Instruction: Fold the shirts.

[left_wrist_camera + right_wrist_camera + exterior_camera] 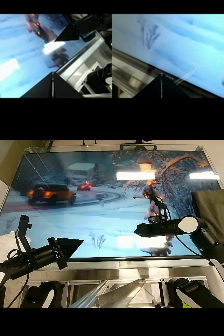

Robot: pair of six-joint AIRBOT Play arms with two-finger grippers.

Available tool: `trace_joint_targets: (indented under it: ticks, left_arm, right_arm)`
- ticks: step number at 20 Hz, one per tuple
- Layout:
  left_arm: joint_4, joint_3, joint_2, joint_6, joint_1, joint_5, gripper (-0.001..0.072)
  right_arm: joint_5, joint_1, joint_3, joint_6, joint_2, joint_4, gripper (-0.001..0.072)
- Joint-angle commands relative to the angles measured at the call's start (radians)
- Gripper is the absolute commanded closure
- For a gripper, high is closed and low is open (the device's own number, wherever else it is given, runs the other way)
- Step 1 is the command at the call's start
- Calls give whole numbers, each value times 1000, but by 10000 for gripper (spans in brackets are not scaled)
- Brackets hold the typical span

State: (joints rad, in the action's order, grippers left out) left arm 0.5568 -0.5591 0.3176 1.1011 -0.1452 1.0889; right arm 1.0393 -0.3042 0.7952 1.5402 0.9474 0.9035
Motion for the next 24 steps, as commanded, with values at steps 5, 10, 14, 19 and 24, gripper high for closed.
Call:
trace_joint_targets:
  ticks: [5,10,14,19,24]
  left_arm:
    - [0,0,-1,0,0,0,691]
    - [0,0,-1,0,0,0,691]
    - [0,0,-1,0,0,0,691]
    - [-3,0,-1,0,0,-56,691]
    - [-84,0,-1,18,0,-196,709]
  right_arm:
    - [0,-1,0,0,0,0,691]
    - [0,-1,0,0,0,0,691]
    - [0,-1,0,0,0,0,691]
    - [0,-1,0,0,0,0,691]
    - [-18,-1,0,0,2,-8,691]
